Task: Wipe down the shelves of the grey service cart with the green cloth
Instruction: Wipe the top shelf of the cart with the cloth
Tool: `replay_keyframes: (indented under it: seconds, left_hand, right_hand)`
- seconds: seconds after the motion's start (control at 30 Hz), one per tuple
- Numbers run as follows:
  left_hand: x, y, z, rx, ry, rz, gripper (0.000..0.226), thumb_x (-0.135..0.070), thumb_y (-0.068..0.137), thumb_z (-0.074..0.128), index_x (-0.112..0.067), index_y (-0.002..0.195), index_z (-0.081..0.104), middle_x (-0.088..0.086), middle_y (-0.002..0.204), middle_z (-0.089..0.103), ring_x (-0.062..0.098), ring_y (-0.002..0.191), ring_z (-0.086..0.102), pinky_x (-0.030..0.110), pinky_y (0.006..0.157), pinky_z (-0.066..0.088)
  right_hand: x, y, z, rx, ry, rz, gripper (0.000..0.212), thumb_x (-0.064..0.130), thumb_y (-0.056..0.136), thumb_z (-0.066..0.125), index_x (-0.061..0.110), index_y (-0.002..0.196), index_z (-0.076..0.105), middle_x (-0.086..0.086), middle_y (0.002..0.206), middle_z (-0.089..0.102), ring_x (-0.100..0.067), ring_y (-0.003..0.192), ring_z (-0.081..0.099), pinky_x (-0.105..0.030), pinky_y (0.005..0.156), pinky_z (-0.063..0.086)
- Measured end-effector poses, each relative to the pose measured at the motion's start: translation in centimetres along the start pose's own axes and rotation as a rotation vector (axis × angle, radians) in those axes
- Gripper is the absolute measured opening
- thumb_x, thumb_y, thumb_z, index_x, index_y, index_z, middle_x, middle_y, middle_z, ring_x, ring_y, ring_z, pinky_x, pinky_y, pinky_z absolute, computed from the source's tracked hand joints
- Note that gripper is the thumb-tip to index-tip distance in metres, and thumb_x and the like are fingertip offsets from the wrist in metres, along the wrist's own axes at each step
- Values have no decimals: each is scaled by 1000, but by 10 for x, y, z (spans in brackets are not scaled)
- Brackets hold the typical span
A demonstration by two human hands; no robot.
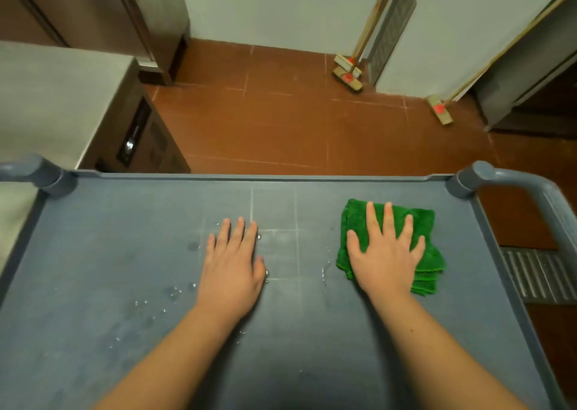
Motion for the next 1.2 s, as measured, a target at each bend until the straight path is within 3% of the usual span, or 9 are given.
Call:
replay_keyframes:
  seconds: [0.23,0.57,0.73,0.93,1.07,1.2]
  left_hand:
    - [83,-32,-34,-55,-13,-64,63,-38,89,36,-19,150,31,10,156,30,32,147,17,51,118,15]
    - [223,-80,-73,-118,-43,-230,66,-41,92,29,-22,154,15,8,162,14,27,150,1,46,121,2]
    - [260,-96,-79,-182,-82,-291,66,-45,92,21,-23,154,17,7,161,16,25,150,2,45,121,4]
    - [247,-95,-75,-136,-116,-274,66,-50,92,10,-29,155,9,2,163,7,20,150,-6,43,120,-2]
    - [211,-83,-72,-106,-119,-251,66,-50,93,17,-30,155,7,3,163,6,21,150,-6,43,121,-1]
    - [149,-65,-62,-60,-88,-187,71,-53,88,11,-30,154,9,4,163,10,23,150,-1,45,120,3]
  right_hand:
    - [136,-49,14,38,18,-189,78,71,86,18,38,157,14,3,167,9,-38,152,3,-64,117,6]
    - [317,-138,29,51,72,-466,77,70,87,30,35,156,23,-1,165,17,-40,151,6,-67,116,4]
    - [382,-177,36,77,91,-577,79,69,85,33,35,156,23,-2,165,17,-41,151,4,-68,115,2]
    - [368,-169,33,102,105,-601,77,61,85,34,39,157,15,5,166,9,-31,153,-1,-64,117,-2]
    - [321,-154,25,87,154,-564,75,57,86,35,37,156,20,6,166,13,-26,154,4,-59,120,-1]
    - [258,-127,21,75,147,-478,76,56,84,37,34,156,24,5,165,16,-24,154,7,-57,121,3]
Point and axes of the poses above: each hand's wrist, its own y-axis towards the middle knuckle, its own z-axis out of the palm, x = y × z, the point moved 2 cm from there along y, towards the middle knuckle
